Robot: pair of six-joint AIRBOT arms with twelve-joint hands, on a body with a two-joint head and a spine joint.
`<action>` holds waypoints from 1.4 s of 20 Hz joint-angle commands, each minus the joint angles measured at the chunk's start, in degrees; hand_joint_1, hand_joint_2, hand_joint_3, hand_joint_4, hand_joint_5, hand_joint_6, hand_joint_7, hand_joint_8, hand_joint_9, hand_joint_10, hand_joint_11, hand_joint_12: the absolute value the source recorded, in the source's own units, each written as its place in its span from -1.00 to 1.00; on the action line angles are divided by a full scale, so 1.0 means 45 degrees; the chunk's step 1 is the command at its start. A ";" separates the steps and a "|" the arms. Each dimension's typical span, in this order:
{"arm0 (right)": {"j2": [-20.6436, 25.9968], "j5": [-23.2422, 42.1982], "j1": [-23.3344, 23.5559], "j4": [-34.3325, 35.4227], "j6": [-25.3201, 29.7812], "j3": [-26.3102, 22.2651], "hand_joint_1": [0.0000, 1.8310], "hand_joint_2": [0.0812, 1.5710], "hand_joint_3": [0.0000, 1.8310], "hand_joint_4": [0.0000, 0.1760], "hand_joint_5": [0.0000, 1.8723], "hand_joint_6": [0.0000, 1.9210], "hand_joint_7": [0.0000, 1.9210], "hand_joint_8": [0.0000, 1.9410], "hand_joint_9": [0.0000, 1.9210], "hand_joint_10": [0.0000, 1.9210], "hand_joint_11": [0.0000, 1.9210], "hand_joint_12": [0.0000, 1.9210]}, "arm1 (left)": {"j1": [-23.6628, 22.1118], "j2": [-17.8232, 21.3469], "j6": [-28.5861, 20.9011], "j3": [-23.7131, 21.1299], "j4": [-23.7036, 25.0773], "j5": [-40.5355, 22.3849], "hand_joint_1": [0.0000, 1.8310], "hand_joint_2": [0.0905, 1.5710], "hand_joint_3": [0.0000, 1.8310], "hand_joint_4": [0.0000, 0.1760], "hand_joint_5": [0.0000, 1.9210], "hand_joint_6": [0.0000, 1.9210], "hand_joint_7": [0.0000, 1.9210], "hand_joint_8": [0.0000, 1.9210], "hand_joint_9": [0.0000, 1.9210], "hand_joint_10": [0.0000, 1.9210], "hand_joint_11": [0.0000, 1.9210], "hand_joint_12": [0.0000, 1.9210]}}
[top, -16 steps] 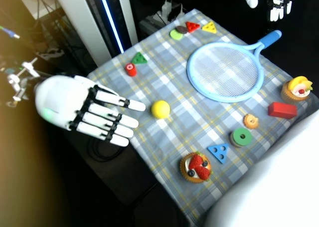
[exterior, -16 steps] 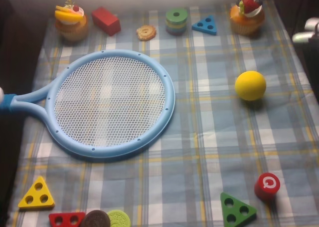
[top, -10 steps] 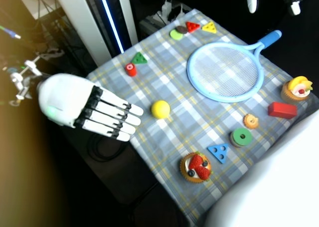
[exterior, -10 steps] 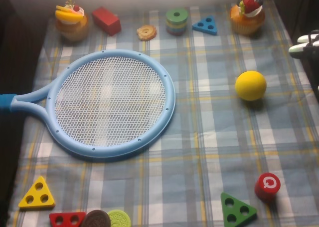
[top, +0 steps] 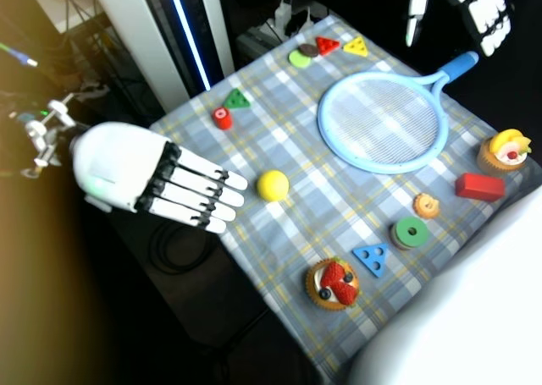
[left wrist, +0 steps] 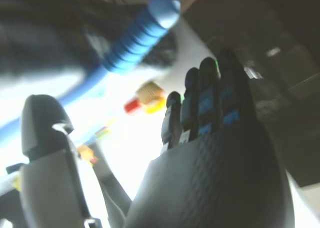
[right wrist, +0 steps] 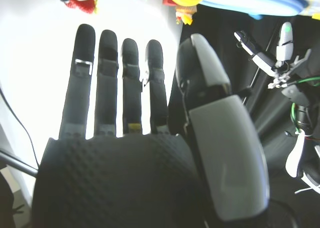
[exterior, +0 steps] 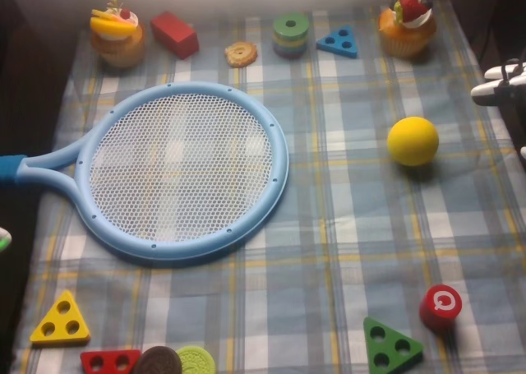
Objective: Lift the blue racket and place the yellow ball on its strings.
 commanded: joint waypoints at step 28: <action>-0.0775 0.0788 0.0622 -0.0702 0.0333 0.0614 -0.24 0.80 -1.00 -0.83 -0.45 -1.00 -0.45 -1.00 -0.41 -1.00 -0.66 -0.27 | -0.2002 -0.1832 0.5539 0.2975 -0.3812 0.3023 0.04 -0.01 -1.00 1.00 -0.71 -1.00 -0.54 -1.00 -0.62 -1.00 -1.00 -0.46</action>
